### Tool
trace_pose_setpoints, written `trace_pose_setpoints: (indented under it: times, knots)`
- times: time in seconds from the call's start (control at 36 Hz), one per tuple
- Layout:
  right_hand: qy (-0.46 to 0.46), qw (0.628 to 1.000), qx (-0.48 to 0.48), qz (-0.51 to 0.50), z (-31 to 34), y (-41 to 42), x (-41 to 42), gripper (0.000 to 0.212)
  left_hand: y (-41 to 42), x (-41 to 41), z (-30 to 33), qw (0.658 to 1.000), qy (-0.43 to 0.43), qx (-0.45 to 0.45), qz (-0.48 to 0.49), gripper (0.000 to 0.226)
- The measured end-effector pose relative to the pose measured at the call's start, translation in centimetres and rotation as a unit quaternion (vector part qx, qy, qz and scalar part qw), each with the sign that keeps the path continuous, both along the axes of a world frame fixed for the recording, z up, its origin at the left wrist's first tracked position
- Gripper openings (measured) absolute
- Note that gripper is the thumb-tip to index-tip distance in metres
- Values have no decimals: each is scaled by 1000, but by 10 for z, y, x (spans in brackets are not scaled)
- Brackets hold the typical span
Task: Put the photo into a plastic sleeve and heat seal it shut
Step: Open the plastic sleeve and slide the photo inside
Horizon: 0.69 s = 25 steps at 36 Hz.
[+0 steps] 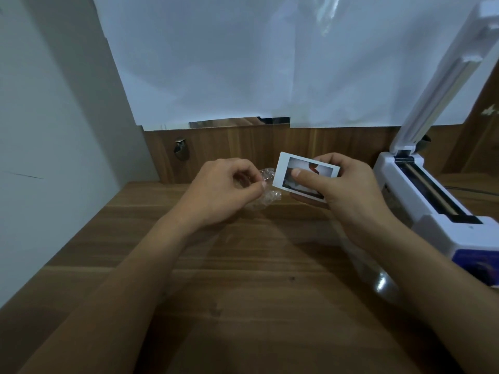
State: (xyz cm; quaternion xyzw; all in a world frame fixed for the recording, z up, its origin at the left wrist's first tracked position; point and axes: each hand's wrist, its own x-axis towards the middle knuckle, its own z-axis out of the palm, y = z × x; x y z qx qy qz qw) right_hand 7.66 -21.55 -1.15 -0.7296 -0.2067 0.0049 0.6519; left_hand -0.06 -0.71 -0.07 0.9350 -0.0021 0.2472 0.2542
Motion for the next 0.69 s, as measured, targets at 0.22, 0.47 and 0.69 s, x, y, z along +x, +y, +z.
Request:
trace_pose_setpoints:
  times: [0.22,0.47,0.69]
  knots:
    - [7,999,-22,22,-2,-1,0,20,-1,-2,3,999,-17,-44,-6,9]
    - [118,986,22,113,7,-3,-2,22,0,-2,2,996,-20,-80,-20,9]
    - [190,970,89,121,4,-2,2,25,-2,-3,5,990,-29,-124,-55,19]
